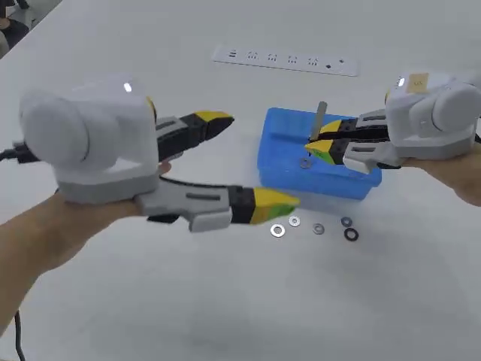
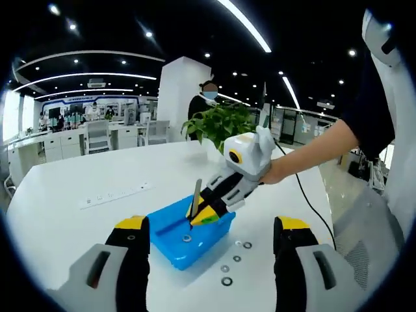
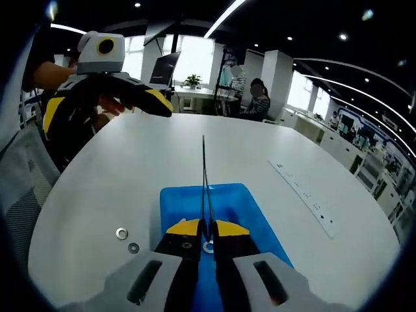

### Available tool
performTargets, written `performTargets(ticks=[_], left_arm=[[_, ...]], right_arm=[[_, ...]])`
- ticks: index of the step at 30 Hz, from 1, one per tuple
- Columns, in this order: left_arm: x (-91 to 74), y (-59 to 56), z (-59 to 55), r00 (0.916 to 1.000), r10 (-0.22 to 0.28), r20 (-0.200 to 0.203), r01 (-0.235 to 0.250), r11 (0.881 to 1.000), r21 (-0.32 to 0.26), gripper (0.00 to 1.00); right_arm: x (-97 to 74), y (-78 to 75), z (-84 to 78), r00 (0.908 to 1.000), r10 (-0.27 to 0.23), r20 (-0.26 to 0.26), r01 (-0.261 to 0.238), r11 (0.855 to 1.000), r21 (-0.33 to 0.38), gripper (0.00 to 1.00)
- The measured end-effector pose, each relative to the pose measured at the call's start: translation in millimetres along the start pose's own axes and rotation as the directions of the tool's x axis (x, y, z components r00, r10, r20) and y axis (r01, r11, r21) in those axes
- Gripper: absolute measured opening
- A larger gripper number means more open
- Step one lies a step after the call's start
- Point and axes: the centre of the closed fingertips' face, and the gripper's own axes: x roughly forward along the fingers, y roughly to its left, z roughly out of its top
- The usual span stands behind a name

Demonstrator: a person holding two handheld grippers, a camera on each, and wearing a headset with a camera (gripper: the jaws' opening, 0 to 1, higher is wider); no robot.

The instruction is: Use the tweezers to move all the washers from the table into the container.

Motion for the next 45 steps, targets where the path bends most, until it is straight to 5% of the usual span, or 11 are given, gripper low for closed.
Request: performTargets(ticks=[6,8,13,18,21,22,30,36,45], left_arm=[[39.7,23.2,19.3,0.9986,-0.033,0.04,0.035,0.999,-0.04,0.66],[49.1,29.5,14.6,0.9994,-0.033,-0.011,0.034,0.999,0.035,0.56],[67.9,14.9,12.6,0.987,-0.157,-0.033,0.159,0.986,0.052,0.49],[73.6,8.5,12.9,0.9768,-0.208,-0.05,0.212,0.973,0.088,0.26],[72.9,3.8,16.7,0.9684,-0.246,-0.037,0.249,0.964,0.098,0.21],[72.1,0.7,15.8,0.9624,-0.268,-0.045,0.271,0.957,0.105,0.11],[68.4,-12.2,9.8,0.9387,-0.321,-0.125,0.343,0.908,0.241,0.06],[70.7,-10.6,11.0,0.9395,-0.314,-0.138,0.34,0.903,0.264,0.04],[74.5,-9.6,14.0,0.9341,-0.317,-0.164,0.354,0.879,0.318,0.04]], right_arm=[[-2.8,-0.8,3.4,0.9999,0.01,0.004,-0.01,1.0,-0.011,0.07],[-3.1,-1.4,3.9,0.9999,0.013,0.004,-0.013,1.0,-0.012,0.07],[-3.6,2.2,5.2,0.9994,0.035,0.009,-0.035,0.999,-0.008,0.07],[-4.8,7.4,4.1,0.9981,0.062,0.0,-0.062,0.998,-0.021,0.07],[-5.4,7.5,3.7,0.9977,0.067,0.0,-0.067,0.998,-0.018,0.07],[-5.6,7.3,3.6,0.9977,0.068,0.0,-0.068,0.998,-0.017,0.07],[-4.6,13.8,-0.1,0.9951,0.097,-0.021,-0.097,0.994,-0.044,0.08],[-4.6,14.1,0.1,0.9953,0.095,-0.021,-0.096,0.995,-0.029,0.1],[-10.3,10.3,1.4,0.998,0.053,-0.035,-0.055,0.998,-0.034,0.13]])
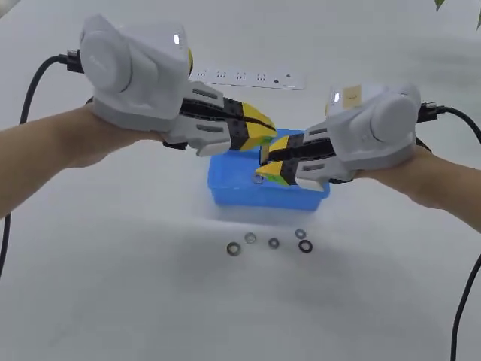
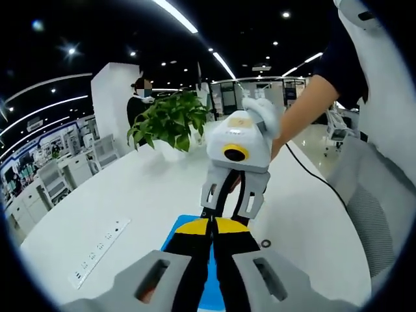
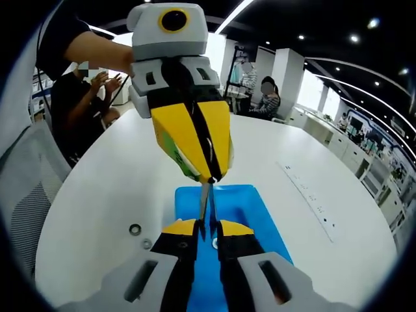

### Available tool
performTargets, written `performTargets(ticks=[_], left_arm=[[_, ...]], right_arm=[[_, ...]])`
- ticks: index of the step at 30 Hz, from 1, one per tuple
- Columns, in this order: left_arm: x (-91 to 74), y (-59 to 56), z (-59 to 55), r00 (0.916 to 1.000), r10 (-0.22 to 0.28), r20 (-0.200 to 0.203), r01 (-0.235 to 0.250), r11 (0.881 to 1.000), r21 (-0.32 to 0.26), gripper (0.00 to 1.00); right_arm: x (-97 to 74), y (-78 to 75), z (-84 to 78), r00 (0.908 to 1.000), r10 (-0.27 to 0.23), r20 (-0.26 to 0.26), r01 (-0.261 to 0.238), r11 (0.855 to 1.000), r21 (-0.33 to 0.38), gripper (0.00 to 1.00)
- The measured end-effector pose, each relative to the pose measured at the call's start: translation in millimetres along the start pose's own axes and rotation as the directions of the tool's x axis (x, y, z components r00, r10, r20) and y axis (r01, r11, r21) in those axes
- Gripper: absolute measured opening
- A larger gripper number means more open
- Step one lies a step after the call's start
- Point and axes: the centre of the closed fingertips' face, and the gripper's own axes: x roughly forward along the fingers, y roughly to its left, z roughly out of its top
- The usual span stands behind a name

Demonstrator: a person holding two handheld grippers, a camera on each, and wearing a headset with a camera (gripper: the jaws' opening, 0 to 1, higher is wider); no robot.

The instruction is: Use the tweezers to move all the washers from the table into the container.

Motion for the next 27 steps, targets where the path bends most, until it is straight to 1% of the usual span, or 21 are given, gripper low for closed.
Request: performTargets(ticks=[2,5,7,8,9,11,13,14,16,17,18,19,21,22,23,24,27], left_arm=[[-1.2,1.3,1.6,1.0,0.007,-0.003,-0.007,1.0,0.012,0.04],[-4.4,3.1,5.0,0.9998,0.02,0.001,-0.02,1.0,0.011,0.04],[-6.8,4.1,7.1,0.9995,0.03,-0.001,-0.03,0.999,0.016,0.04],[-7.8,4.8,8.3,0.9994,0.036,-0.001,-0.036,0.999,0.02,0.04],[-8.8,5.4,9.7,0.9992,0.041,-0.001,-0.041,0.999,0.023,0.04],[-13.1,7.7,15.7,0.998,0.063,0.009,-0.063,0.998,0.027,0.04],[-16.4,7.0,20.4,0.9975,0.068,0.018,-0.069,0.997,0.032,0.04],[-18.5,5.8,22.7,0.9971,0.074,0.017,-0.075,0.996,0.044,0.04],[-22.7,2.1,25.8,0.997,0.076,0.014,-0.077,0.995,0.059,0.04],[-25.1,-0.7,27.8,0.997,0.076,0.015,-0.077,0.995,0.06,0.04],[-29.4,-4.0,31.4,0.9966,0.078,0.026,-0.079,0.995,0.057,0.04],[-32.0,-6.6,34.1,0.9963,0.078,0.036,-0.08,0.995,0.056,0.04],[-38.0,-12.2,36.8,0.9954,0.085,0.043,-0.088,0.994,0.066,0.04],[-40.3,-14.1,36.7,0.9949,0.091,0.044,-0.094,0.993,0.071,0.04],[-43.6,-19.6,36.9,0.9945,0.094,0.046,-0.097,0.993,0.074,0.04],[-45.9,-22.3,36.3,0.994,0.098,0.049,-0.102,0.992,0.075,0.04],[-53.1,-33.9,29.7,0.9921,0.114,0.052,-0.117,0.991,0.062,0.04]], right_arm=[[-4.3,-2.4,3.4,0.9998,-0.02,0.008,0.02,1.0,0.005,0.14],[-10.1,-5.6,8.2,0.9987,-0.045,0.024,0.044,0.999,0.029,0.22],[-13.0,-6.0,9.2,0.9982,-0.055,0.023,0.054,0.998,0.019,0.22],[-16.0,-8.5,9.9,0.997,-0.075,0.02,0.075,0.997,-0.003,0.23],[-17.9,-8.3,10.4,0.9968,-0.077,0.022,0.077,0.997,0.003,0.23],[-23.3,-8.5,11.8,0.996,-0.084,0.029,0.083,0.996,0.027,0.25],[-29.2,-7.3,11.5,0.9952,-0.095,0.025,0.094,0.995,0.029,0.28],[-32.7,-6.8,11.2,0.9942,-0.106,0.022,0.105,0.994,0.028,0.3],[-38.7,-6.8,12.1,0.992,-0.124,0.021,0.124,0.992,0.023,0.32],[-44.0,-6.5,15.0,0.9899,-0.139,0.031,0.138,0.99,0.025,0.34],[-47.7,-6.0,16.7,0.9888,-0.145,0.035,0.144,0.989,0.028,0.36],[-54.4,-6.4,20.4,0.985,-0.166,0.048,0.164,0.986,0.034,0.38],[-65.0,-3.4,26.3,0.981,-0.179,0.076,0.174,0.983,0.057,0.44],[-68.5,-0.2,29.3,0.9801,-0.174,0.096,0.166,0.983,0.083,0.45],[-73.7,4.7,31.2,0.979,-0.17,0.113,0.157,0.981,0.11,0.47],[-77.4,6.3,30.6,0.9784,-0.174,0.112,0.162,0.981,0.108,0.48],[-85.5,18.1,26.6,0.9778,-0.182,0.104,0.171,0.98,0.105,0.55]])
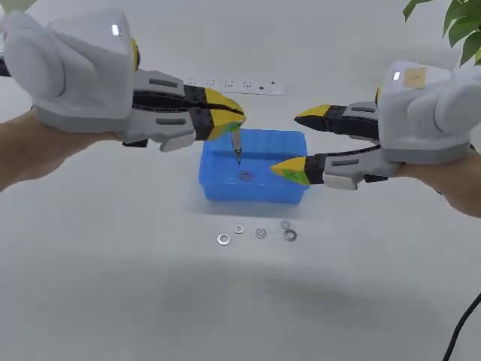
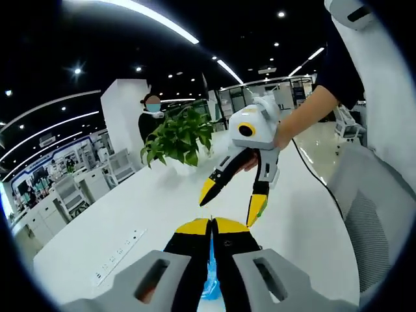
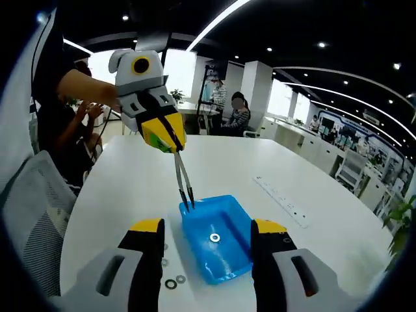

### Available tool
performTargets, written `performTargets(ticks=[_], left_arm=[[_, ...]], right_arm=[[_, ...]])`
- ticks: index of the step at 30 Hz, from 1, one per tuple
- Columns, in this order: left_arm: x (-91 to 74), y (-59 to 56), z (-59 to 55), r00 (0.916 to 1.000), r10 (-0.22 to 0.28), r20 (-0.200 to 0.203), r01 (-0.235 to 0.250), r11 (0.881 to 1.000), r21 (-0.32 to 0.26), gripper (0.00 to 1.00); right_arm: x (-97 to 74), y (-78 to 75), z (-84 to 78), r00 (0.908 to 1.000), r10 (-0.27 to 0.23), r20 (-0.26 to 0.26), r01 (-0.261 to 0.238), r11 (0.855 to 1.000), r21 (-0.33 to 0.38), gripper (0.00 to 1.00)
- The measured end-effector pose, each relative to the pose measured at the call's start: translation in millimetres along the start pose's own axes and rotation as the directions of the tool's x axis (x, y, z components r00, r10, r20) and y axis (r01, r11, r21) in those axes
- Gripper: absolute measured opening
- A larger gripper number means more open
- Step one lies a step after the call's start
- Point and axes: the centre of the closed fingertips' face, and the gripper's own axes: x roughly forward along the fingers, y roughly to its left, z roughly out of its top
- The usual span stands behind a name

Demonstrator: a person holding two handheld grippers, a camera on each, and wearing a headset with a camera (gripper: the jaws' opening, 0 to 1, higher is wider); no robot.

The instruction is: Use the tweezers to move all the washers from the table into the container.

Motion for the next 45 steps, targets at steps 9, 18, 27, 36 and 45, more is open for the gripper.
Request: performTargets(ticks=[9,18,27,36,45], left_arm=[[-18.0,-40.6,-33.0,0.9995,0.007,-0.032,-0.008,0.999,-0.044,0.04],[-8.8,-56.1,-42.7,0.9994,-0.025,-0.022,0.023,0.998,-0.066,0.04],[-1.0,-67.3,-53.5,0.998,-0.056,-0.027,0.054,0.994,-0.091,0.04],[0.3,-67.1,-63.9,0.9968,-0.063,-0.049,0.058,0.994,-0.092,0.04],[4.5,-68.6,-68.1,0.9971,-0.061,-0.046,0.056,0.993,-0.106,0.04]], right_arm=[[-23.3,47.7,-48.6,0.9942,0.043,-0.098,-0.043,0.999,0.004,0.69],[-48.8,68.7,-93.7,0.9811,0.027,-0.191,-0.022,0.999,0.031,0.84],[-67.2,69.0,-104.0,0.9806,-0.003,-0.196,0.022,0.996,0.091,0.96],[-65.6,72.4,-102.8,0.9861,0.005,-0.166,0.02,0.99,0.143,1.0],[-64.1,76.2,-107.4,0.9841,0.023,-0.176,0.006,0.986,0.166,1.0]])
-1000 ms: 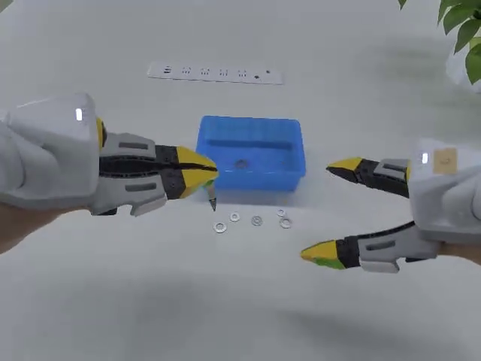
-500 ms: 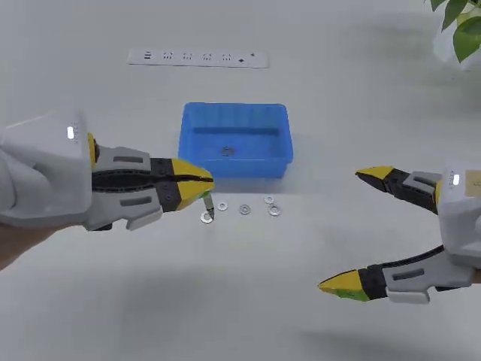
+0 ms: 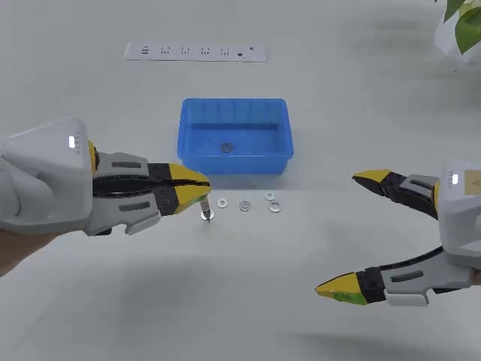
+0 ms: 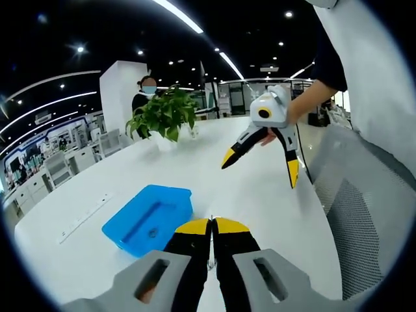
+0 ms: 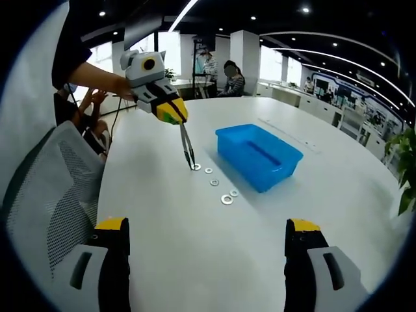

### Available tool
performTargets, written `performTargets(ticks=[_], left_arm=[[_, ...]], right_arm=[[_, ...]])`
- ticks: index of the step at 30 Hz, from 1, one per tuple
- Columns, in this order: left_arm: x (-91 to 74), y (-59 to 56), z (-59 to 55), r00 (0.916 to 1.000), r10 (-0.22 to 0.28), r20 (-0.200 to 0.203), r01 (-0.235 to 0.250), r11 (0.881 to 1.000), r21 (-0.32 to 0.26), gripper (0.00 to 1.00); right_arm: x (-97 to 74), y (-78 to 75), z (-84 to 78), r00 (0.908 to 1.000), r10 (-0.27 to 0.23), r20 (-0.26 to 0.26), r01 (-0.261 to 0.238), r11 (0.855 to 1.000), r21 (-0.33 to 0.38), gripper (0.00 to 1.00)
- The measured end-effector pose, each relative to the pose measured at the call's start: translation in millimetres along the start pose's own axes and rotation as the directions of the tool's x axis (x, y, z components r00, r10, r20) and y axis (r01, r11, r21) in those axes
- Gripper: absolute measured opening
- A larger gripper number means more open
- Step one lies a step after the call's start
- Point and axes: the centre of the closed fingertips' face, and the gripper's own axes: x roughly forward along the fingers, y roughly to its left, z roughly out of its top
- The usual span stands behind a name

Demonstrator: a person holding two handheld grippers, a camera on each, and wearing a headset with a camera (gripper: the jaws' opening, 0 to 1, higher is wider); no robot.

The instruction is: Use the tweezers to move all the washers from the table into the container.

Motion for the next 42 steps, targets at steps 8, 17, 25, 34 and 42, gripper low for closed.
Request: performTargets(ticks=[8,17,25,34,42], left_arm=[[0.3,-5.0,-1.2,0.9973,-0.065,-0.034,0.066,0.997,0.025,0.05],[5.2,0.9,-1.5,0.9966,-0.077,-0.028,0.076,0.997,-0.029,0.05],[2.9,3.2,-4.0,0.9964,-0.081,-0.022,0.08,0.995,-0.06,0.05],[-0.7,2.6,-6.9,0.9956,-0.089,-0.028,0.087,0.994,-0.07,0.05],[-2.9,4.8,-9.2,0.9958,-0.086,-0.033,0.083,0.993,-0.086,0.05]], right_arm=[[15.0,6.6,9.2,0.9993,0.031,0.02,-0.031,0.999,0.017,1.0],[63.1,35.4,48.8,0.9794,0.195,0.053,-0.189,0.977,-0.094,0.87],[99.8,43.3,67.0,0.962,0.268,0.051,-0.259,0.955,-0.144,0.71],[135.8,42.3,67.9,0.9455,0.325,0.012,-0.321,0.938,-0.131,0.38],[147.0,38.4,75.0,0.9355,0.353,-0.011,-0.351,0.925,-0.147,0.24]])
